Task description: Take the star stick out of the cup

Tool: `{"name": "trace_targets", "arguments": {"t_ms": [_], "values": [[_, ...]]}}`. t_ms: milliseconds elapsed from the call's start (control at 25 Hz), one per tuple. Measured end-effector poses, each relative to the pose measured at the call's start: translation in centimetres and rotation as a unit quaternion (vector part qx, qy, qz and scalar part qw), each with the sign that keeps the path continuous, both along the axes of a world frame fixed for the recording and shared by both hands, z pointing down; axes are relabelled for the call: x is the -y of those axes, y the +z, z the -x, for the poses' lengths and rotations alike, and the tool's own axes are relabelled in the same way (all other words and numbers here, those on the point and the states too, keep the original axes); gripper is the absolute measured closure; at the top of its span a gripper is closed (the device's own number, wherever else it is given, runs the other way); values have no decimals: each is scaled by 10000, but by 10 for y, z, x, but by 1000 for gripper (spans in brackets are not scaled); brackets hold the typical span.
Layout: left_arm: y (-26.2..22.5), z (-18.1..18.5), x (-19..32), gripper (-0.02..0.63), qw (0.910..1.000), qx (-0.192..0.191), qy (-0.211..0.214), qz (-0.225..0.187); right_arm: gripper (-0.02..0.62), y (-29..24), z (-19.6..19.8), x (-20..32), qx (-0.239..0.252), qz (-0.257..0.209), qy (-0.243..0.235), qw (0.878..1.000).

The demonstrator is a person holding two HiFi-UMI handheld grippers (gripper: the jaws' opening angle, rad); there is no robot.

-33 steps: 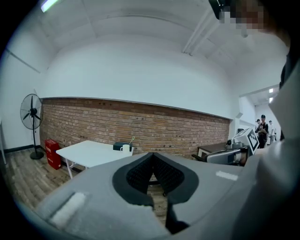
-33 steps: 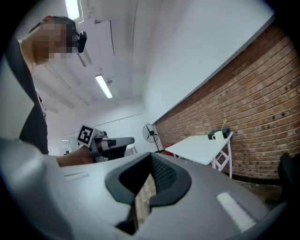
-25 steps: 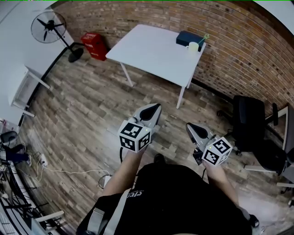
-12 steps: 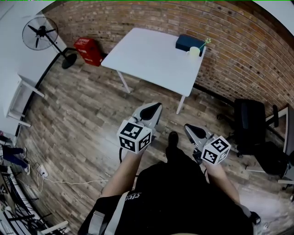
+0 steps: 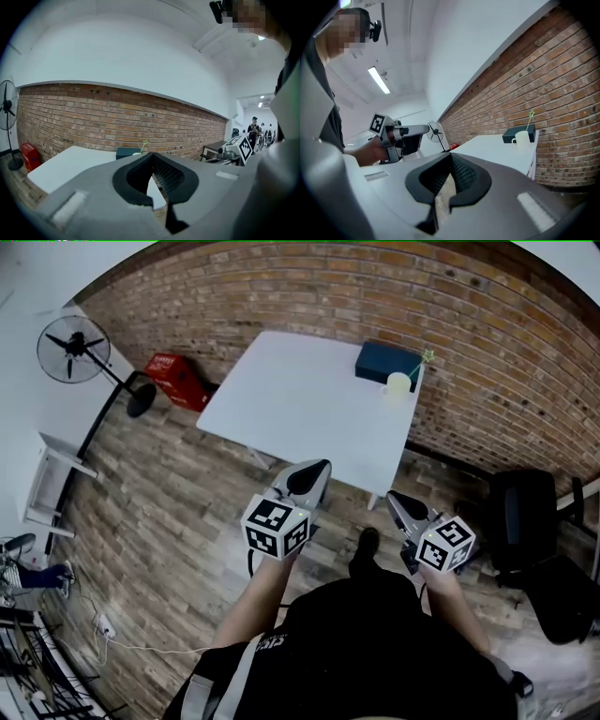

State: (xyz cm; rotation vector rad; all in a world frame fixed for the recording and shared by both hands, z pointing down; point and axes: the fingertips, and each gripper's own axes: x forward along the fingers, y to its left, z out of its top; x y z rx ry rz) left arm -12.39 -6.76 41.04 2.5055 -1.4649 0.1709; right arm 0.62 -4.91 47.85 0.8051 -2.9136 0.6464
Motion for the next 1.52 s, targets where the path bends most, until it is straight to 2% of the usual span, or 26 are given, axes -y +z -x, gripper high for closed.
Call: {"name": "trace_targets", "arguments": {"t_ms": [160,280,400,560,760,1000,1240,1520], "values": [[-7,-2,77,598,9998,79,144,66,595,-17,-1,84,-20,-113,11,9999],[-11,5,127,598,9999,32,92,28,595,-25,-3,142,-136,-235,72,9996],[-8,5,166,598,9998,-94,179,71,595,-31,3,177,-225,-316,80,9992],[8,7,203,598,9987,-176,427,236,595,-23,11,198,-175,-192,250,9994],[18,11,242,598,9941,-228,999,364,595,-3,-1,226,-230,257,1088,9935],[22,40,281,598,9884,-248,1436,429,595,-9,14,258,-249,287,1765,9836],[37,53,307,598,9818,-264,1796,556,595,-6,39,267,-231,297,2025,9786],[28,24,340,598,9765,-413,2071,433,595,-4,11,295,-306,345,2270,9728]]}}
